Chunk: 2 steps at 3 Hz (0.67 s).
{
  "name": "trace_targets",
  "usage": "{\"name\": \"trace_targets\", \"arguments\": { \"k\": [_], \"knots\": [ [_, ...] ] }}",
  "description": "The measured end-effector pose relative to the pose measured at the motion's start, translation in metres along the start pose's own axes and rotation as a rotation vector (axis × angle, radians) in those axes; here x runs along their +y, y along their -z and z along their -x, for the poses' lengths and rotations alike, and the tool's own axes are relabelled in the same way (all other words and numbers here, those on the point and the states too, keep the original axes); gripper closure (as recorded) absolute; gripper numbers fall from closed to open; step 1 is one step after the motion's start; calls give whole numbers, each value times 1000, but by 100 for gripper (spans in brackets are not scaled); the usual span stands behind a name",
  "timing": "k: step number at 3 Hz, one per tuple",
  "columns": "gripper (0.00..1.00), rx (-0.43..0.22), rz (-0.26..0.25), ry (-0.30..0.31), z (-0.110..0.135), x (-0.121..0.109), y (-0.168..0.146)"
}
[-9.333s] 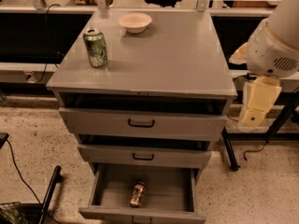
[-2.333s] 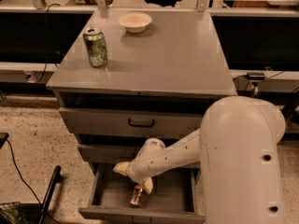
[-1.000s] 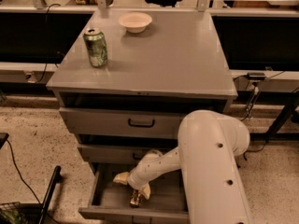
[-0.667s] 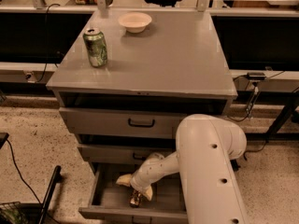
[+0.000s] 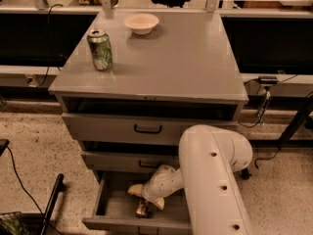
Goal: Pick orange can from bottom drawer and place on counter
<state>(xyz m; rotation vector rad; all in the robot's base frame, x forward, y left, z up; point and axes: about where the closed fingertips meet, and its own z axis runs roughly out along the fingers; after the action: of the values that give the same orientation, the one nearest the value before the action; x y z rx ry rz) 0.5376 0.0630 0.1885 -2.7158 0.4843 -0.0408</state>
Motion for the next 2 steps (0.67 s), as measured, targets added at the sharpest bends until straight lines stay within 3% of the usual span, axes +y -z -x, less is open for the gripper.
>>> {"name": "trace_targets", "arguments": {
  "k": [1,2],
  "knots": [
    [0,17,23,11,-2,1,-23],
    [0,15,7,8,4,4,-41]
  ]
}}
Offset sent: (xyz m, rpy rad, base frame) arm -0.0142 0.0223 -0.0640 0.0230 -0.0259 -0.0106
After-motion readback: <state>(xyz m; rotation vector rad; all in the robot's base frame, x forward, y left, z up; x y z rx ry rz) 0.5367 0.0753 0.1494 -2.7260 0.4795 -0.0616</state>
